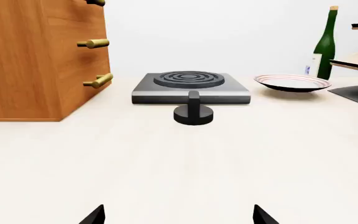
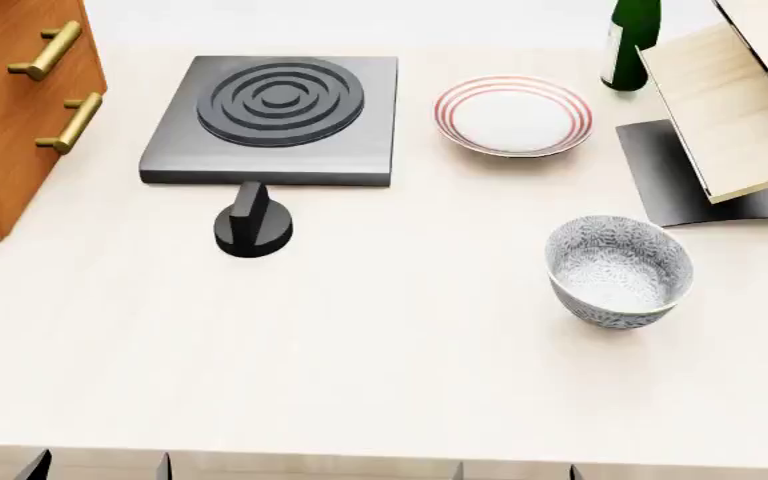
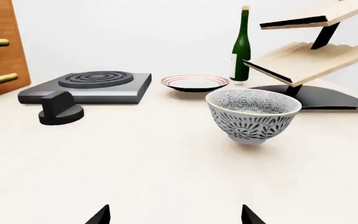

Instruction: Put the bowl on the stove.

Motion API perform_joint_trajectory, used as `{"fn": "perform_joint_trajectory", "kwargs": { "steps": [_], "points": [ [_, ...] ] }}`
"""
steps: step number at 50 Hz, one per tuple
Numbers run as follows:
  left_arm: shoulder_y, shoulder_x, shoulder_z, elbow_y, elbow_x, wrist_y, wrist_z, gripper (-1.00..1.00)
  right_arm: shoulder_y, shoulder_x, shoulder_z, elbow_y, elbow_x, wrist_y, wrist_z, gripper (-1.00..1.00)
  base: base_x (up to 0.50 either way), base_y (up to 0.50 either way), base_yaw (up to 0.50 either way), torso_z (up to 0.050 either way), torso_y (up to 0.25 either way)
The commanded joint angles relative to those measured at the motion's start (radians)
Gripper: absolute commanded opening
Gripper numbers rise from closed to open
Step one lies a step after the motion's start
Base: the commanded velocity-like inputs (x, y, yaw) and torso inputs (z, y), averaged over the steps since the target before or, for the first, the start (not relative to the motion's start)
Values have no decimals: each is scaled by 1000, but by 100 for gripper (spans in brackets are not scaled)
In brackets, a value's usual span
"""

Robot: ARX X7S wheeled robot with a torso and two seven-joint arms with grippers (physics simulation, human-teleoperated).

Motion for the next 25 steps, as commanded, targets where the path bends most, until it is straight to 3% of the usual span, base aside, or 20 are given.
{"fn": "perform_joint_trajectory", "kwargs": {
  "steps": [1, 21, 22, 23, 25],
  "points": [
    [0, -16, 17, 1, -18, -1, -18, 100, 0, 16, -23, -1, 10, 4, 20, 100, 0, 0, 0, 0, 0],
    [-1, -56, 50, 10, -122, 6, -52, 100, 8, 59, -62, 3, 89, 20, 68, 100, 0, 0, 0, 0, 0],
    [-15, -95, 9, 185, -343, -205, -112, 100, 29, 89, -24, -242, 113, 344, 8, 100, 0, 0, 0, 0, 0],
    [0, -7, -4, 10, -64, -3, 3, 100, 5, 8, -3, 2, 37, 23, 7, 100, 0, 0, 0, 0, 0],
    [1, -20, 11, 10, -74, -5, -8, 100, 7, 20, -21, 16, 45, 19, 15, 100, 0, 0, 0, 0, 0]
  ]
}}
